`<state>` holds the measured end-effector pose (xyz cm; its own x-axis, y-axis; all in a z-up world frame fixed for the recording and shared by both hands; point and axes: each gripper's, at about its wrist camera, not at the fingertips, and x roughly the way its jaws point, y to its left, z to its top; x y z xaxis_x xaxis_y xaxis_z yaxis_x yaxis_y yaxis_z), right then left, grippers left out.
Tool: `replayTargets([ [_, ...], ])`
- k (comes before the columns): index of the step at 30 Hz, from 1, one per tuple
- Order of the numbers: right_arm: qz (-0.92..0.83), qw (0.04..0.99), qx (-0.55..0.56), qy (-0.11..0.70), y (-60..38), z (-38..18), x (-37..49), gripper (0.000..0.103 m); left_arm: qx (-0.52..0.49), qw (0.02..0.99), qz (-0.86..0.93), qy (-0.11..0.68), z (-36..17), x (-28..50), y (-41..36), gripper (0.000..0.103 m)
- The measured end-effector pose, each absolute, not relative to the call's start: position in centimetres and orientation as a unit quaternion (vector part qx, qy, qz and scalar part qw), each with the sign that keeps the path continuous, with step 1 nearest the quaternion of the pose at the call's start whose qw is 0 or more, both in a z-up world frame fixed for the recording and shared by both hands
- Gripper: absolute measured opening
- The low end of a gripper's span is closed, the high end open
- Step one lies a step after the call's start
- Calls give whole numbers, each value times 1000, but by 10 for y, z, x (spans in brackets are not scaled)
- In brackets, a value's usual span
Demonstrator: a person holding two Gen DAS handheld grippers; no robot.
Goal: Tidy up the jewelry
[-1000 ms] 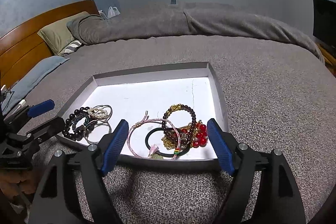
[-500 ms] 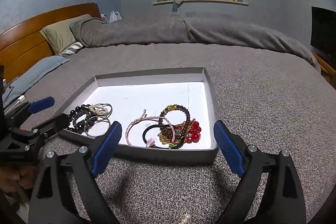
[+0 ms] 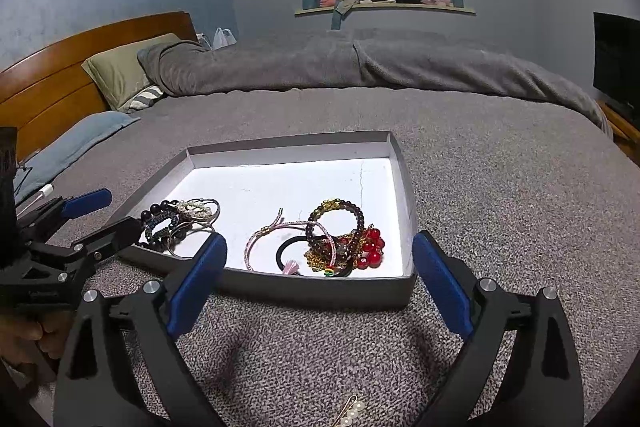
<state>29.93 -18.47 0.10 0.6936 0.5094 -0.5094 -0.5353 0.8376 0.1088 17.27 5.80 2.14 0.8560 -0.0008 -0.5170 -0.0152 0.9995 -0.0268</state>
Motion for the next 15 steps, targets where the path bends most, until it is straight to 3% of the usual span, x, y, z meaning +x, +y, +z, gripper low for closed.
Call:
replayTargets([
  [15,284,919,-25,271,-184,1,299,93,-16,962,5,272,21,174,59,98],
])
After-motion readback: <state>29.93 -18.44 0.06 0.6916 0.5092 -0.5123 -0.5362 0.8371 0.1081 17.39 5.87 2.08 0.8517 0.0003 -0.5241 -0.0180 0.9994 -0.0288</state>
